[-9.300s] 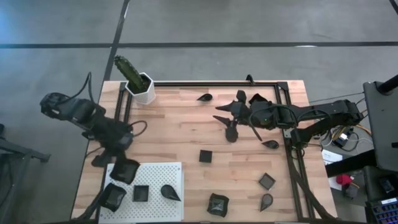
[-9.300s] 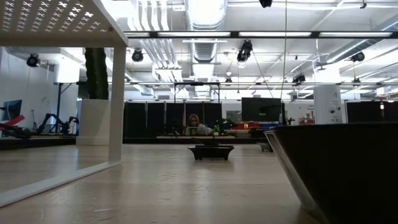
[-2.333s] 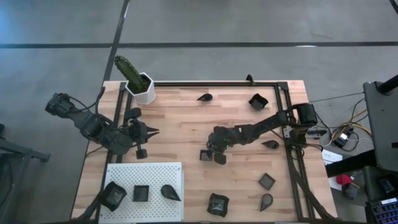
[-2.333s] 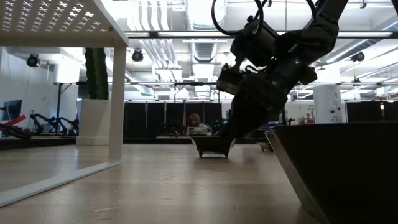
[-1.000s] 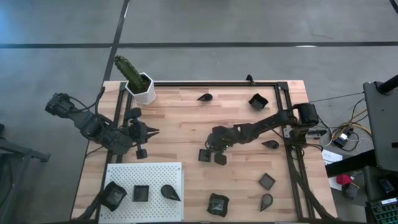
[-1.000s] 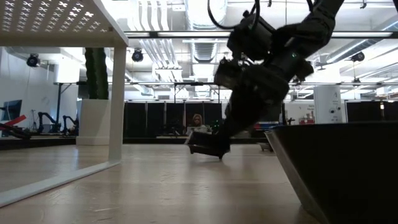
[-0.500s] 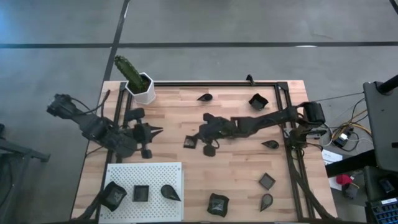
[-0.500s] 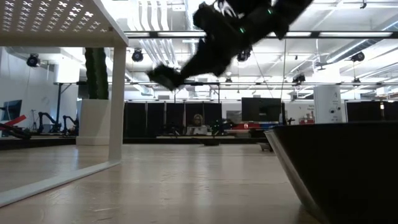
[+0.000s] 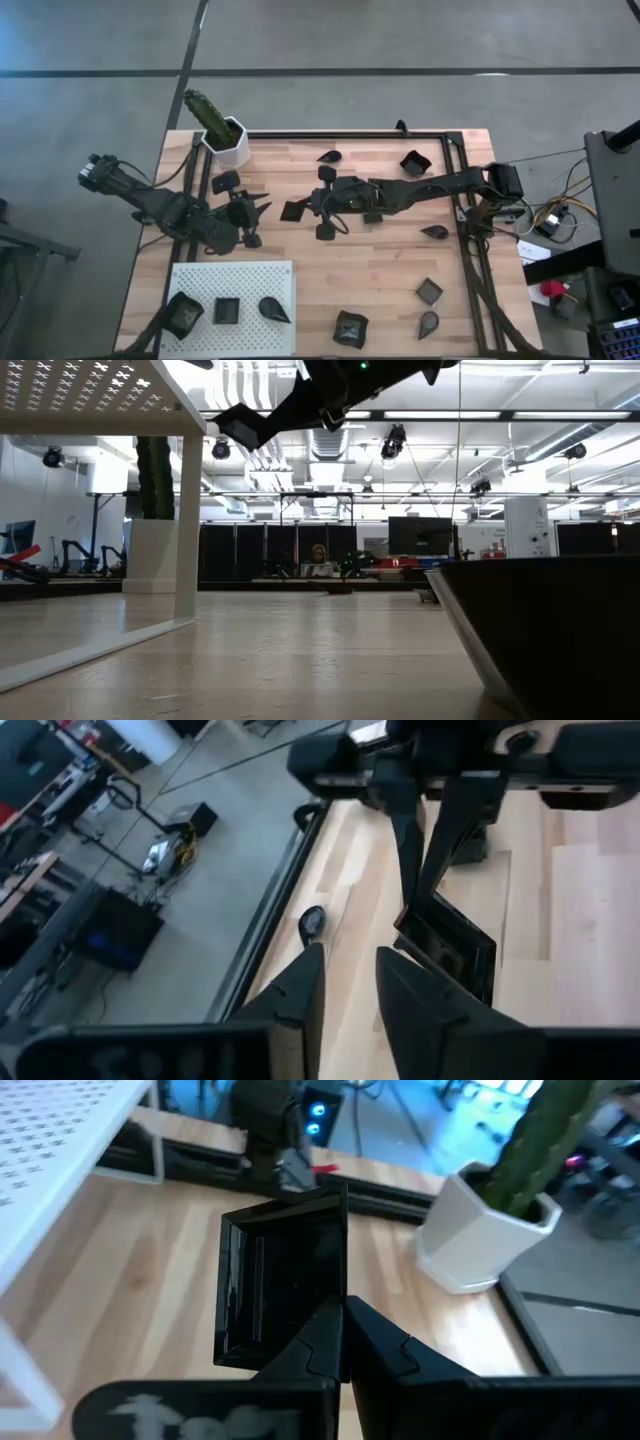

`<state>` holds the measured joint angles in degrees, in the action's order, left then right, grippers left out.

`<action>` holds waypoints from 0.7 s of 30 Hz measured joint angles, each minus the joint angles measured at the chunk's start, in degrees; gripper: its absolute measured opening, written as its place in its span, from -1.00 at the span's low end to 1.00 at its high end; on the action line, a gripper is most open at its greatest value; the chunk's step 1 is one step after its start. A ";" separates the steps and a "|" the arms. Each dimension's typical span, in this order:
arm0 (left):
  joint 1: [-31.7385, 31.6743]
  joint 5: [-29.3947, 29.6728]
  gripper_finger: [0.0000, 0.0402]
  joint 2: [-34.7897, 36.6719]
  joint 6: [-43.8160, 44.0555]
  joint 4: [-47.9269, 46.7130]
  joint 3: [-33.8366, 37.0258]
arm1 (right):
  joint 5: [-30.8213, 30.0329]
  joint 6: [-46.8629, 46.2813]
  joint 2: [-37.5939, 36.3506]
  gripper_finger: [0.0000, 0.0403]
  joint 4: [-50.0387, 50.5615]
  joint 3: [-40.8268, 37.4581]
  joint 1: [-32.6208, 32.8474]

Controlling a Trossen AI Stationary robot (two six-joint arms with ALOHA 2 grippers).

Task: Pick & Place Mini shaped plates
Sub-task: Stack the square plate on top of the other square plate on the shelf

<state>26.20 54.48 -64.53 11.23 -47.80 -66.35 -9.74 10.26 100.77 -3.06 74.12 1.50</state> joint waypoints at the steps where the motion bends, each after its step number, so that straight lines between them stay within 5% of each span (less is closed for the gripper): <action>1: -0.38 -0.01 -0.51 -0.46 0.64 0.20 0.00 | -1.11 0.11 0.00 -0.96 -0.23 0.15 0.00; 8: -2.54 1.49 -0.47 -3.27 1.48 3.61 0.02 | -9.59 0.69 0.00 -0.96 -2.18 0.67 -0.09; 21: -5.99 2.01 -0.47 -7.10 6.31 4.95 0.02 | -9.99 2.42 0.00 -0.96 -5.97 0.67 -0.04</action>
<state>20.21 56.49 -71.63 17.54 -42.85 -66.32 -19.73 12.69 100.77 -9.03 74.78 1.45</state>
